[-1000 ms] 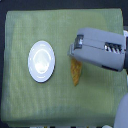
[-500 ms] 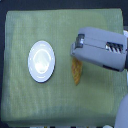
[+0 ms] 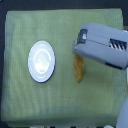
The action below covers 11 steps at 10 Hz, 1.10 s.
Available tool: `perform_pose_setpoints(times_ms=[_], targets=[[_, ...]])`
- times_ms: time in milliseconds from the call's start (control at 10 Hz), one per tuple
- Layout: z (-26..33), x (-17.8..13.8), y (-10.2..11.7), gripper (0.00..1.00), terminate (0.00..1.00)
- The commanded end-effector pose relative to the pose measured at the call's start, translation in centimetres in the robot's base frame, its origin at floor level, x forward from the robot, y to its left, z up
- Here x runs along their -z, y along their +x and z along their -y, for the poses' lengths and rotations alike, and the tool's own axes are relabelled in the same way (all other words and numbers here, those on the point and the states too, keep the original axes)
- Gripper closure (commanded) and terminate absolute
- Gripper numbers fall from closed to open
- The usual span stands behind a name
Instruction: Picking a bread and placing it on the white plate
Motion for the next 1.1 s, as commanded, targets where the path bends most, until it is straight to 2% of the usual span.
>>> perform_pose_setpoints(times_ms=[0,100,400,800,1000], targets=[[0.3,-5.7,2.0,1.0,0.0],[-0.3,-7.6,2.5,1.0,0.0],[-4.2,-9.0,4.0,1.0,0.0],[-16.3,-12.3,8.7,1.0,0.0],[-21.0,-11.5,8.7,1.0,0.0]])
